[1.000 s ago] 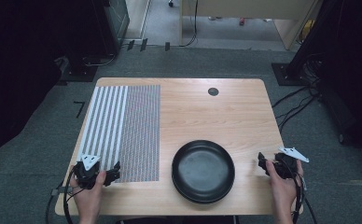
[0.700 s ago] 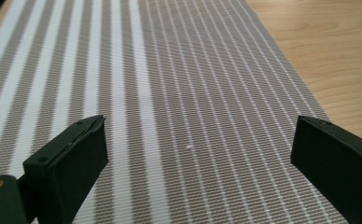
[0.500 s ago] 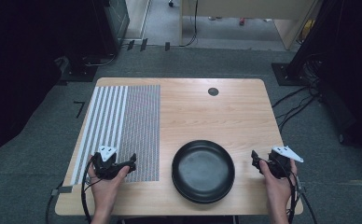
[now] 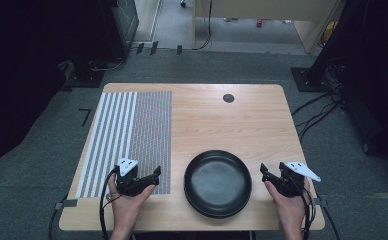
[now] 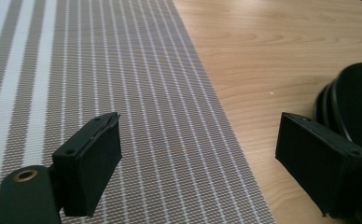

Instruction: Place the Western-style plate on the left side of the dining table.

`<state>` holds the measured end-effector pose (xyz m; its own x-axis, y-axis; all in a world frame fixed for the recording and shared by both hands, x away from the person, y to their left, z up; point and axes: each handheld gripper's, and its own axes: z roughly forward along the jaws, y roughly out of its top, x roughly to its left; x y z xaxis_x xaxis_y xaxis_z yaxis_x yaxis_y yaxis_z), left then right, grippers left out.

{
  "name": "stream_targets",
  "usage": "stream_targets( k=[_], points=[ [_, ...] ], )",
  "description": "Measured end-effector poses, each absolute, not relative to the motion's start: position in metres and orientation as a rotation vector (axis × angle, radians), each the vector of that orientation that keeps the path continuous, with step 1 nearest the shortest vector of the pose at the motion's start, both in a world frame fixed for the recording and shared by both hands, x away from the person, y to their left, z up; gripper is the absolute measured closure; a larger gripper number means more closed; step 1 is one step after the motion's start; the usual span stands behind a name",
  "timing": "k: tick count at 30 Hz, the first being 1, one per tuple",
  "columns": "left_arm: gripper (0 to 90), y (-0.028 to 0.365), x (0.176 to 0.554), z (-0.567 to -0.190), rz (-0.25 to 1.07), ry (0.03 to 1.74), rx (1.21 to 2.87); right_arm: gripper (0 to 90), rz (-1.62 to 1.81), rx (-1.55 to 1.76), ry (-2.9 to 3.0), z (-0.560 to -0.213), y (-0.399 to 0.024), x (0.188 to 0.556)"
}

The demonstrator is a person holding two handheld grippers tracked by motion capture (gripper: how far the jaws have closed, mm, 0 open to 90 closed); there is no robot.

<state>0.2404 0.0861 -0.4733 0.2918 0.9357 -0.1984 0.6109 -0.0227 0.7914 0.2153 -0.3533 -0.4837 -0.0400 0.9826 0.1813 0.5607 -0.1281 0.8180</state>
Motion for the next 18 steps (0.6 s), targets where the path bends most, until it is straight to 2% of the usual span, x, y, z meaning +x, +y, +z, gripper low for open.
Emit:
stream_targets(
  k=[8, 13, 18],
  points=[
    [17.2, 0.074, 0.238, -0.471, 0.467, 1.364, 1.746, 37.7, 1.091, 1.700, 1.643, -0.482, -0.342, 0.213],
    [22.1, 0.066, 0.236, -0.470, 0.448, 1.329, 1.757, 50.2, 1.120, 1.670, 1.650, -0.478, -0.337, 0.208],
    [24.4, 0.059, 0.234, -0.469, 0.436, 1.308, 1.766, 52.9, 1.108, 1.613, 1.693, -0.479, -0.330, 0.206]
  ],
)
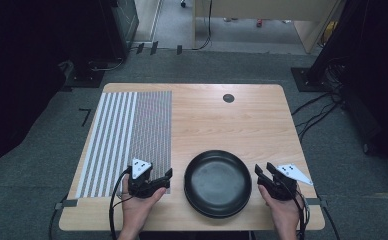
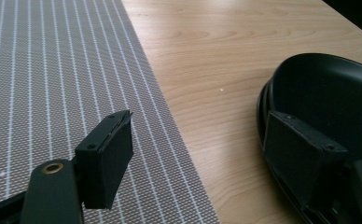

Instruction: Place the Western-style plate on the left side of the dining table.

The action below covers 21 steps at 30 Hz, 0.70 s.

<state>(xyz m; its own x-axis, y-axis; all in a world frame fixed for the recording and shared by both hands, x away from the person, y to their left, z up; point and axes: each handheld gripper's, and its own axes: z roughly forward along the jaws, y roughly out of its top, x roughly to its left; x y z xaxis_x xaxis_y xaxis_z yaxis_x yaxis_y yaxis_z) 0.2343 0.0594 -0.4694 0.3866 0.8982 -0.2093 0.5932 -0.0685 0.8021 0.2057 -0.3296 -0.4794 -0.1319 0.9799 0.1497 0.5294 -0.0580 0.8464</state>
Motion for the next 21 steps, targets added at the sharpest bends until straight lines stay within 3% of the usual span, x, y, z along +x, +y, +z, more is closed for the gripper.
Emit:
stream_targets(
  k=[11, 15, 21],
  points=[
    [35.1, 0.039, 0.231, -0.470, 0.369, 1.242, 1.787, 65.5, 1.207, 1.655, 1.760, -0.486, -0.318, 0.200],
    [38.1, 0.034, 0.229, -0.469, 0.344, 1.208, 1.788, 65.8, 1.192, 1.683, 1.777, -0.489, -0.315, 0.199],
    [35.5, 0.024, 0.228, -0.470, 0.341, 1.175, 1.820, 66.8, 1.250, 1.678, 1.793, -0.490, -0.315, 0.197]
  ],
)
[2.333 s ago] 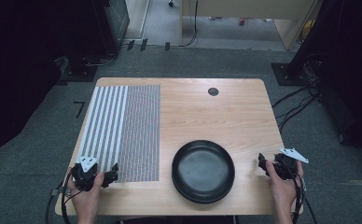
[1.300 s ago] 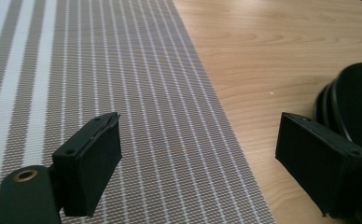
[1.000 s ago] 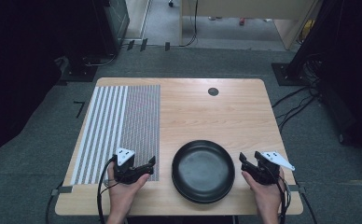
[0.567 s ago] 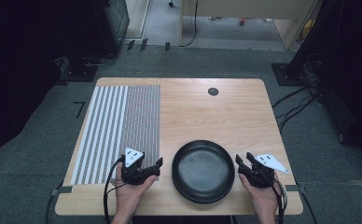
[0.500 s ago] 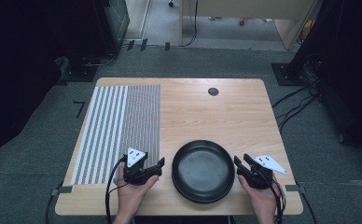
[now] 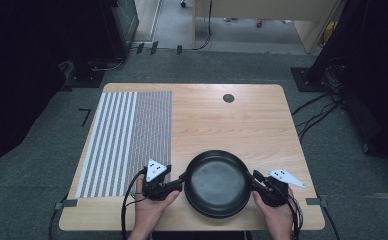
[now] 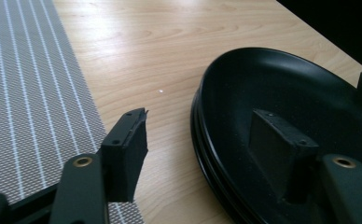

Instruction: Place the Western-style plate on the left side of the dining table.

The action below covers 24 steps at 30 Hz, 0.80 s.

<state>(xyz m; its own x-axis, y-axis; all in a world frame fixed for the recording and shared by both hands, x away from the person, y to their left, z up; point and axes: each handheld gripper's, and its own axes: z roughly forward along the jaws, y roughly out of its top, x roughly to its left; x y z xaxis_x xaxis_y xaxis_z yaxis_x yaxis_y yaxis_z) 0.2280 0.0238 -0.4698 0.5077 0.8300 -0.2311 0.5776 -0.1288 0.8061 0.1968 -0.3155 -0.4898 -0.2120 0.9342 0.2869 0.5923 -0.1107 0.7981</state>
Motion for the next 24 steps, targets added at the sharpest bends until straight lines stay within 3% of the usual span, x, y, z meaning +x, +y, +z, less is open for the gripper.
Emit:
stream_targets(
  k=[6, 18, 24],
  points=[
    [32.3, 0.017, 0.225, -0.476, 0.302, 1.128, 1.833, 67.7, 1.292, 1.687, 1.791, -0.492, -0.318, 0.195],
    [57.6, 0.015, 0.230, -0.490, 0.135, 1.174, 1.824, 83.0, 1.335, 1.831, 1.770, -0.495, -0.323, 0.194],
    [59.7, 0.017, 0.233, -0.493, 0.081, 1.183, 1.840, 84.0, 1.336, 1.860, 1.755, -0.494, -0.323, 0.195]
  ],
)
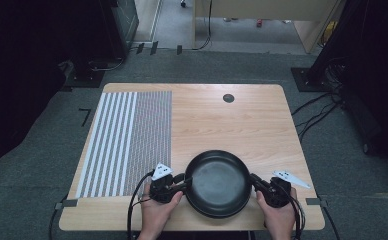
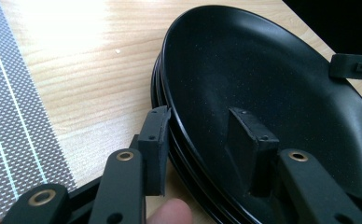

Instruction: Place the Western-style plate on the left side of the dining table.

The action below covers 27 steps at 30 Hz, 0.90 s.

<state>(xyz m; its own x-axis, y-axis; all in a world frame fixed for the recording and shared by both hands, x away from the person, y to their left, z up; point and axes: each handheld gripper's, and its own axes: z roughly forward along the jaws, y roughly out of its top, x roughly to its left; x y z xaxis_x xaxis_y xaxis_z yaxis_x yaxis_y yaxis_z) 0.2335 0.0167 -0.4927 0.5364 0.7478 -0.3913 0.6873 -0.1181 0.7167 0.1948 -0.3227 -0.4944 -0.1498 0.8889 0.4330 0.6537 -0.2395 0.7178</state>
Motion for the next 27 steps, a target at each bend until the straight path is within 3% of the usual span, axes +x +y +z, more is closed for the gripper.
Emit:
stream_targets(
  k=[17, 27],
  points=[
    [58.7, 0.024, 0.239, -0.493, -0.024, 1.214, 1.807, 85.1, 1.442, 1.912, 1.743, -0.501, -0.319, 0.196],
    [70.3, 0.042, 0.241, -0.481, -0.003, 1.233, 1.781, 85.2, 1.495, 1.905, 1.787, -0.504, -0.310, 0.196]
  ],
)
